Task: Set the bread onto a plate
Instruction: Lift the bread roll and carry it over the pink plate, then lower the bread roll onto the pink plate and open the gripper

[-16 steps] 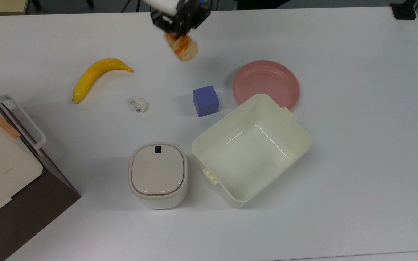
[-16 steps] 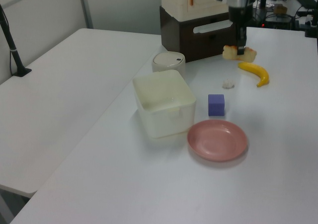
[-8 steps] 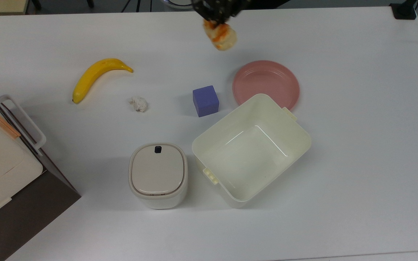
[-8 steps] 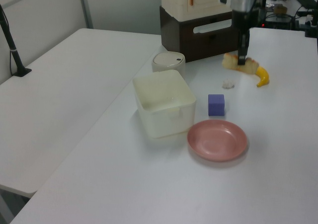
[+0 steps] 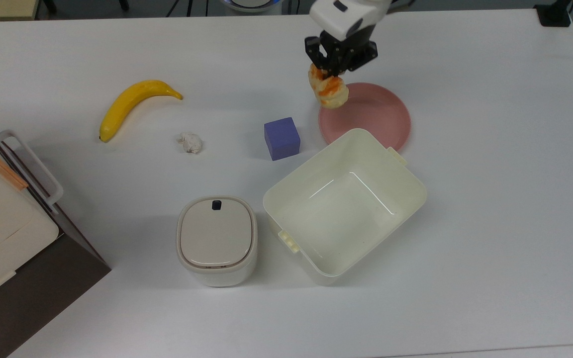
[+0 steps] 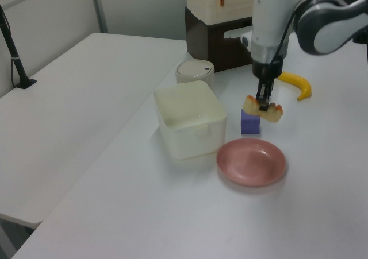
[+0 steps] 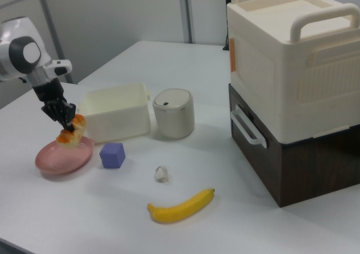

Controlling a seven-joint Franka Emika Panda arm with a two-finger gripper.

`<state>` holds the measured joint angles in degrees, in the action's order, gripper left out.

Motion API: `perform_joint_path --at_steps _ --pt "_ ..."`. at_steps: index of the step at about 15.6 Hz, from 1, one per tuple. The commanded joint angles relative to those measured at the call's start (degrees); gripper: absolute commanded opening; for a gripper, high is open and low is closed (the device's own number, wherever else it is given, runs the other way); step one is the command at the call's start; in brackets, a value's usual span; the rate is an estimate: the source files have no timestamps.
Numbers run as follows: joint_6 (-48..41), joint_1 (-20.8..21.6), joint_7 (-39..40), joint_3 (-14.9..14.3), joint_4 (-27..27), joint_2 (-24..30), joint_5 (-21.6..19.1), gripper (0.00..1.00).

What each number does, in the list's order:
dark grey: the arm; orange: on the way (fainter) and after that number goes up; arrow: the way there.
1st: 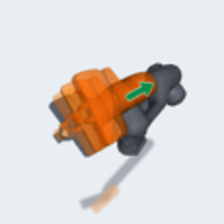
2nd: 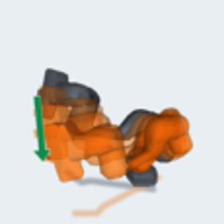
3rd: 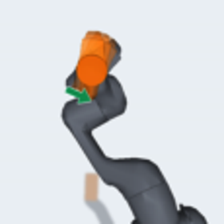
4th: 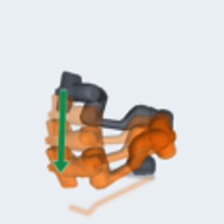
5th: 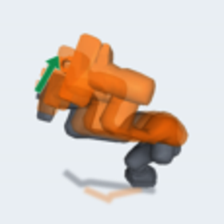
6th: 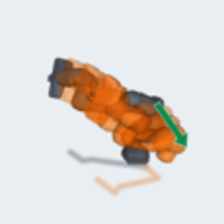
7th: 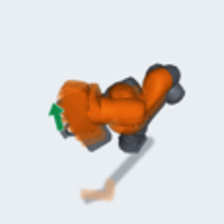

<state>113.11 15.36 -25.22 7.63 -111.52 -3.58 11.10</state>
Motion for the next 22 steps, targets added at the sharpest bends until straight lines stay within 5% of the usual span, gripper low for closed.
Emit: perform_joint_path --at_steps 1,9,12,14,20,22 --pt "5.43 3.00 -8.76 -0.78 -2.38 -1.77 4.54 0.00" --pt "9.59 7.31 -18.11 -0.25 -3.44 -6.08 9.21 0.00" --pt "8.54 7.84 -17.93 2.20 -3.44 -6.61 9.21 0.02" --pt "8.01 7.93 -17.84 2.56 -3.44 -6.79 9.21 0.15" --pt "6.43 7.49 -15.57 2.56 -3.36 -7.84 9.12 0.84" --pt "4.67 7.49 -13.19 2.56 -3.09 -7.84 9.12 0.95"
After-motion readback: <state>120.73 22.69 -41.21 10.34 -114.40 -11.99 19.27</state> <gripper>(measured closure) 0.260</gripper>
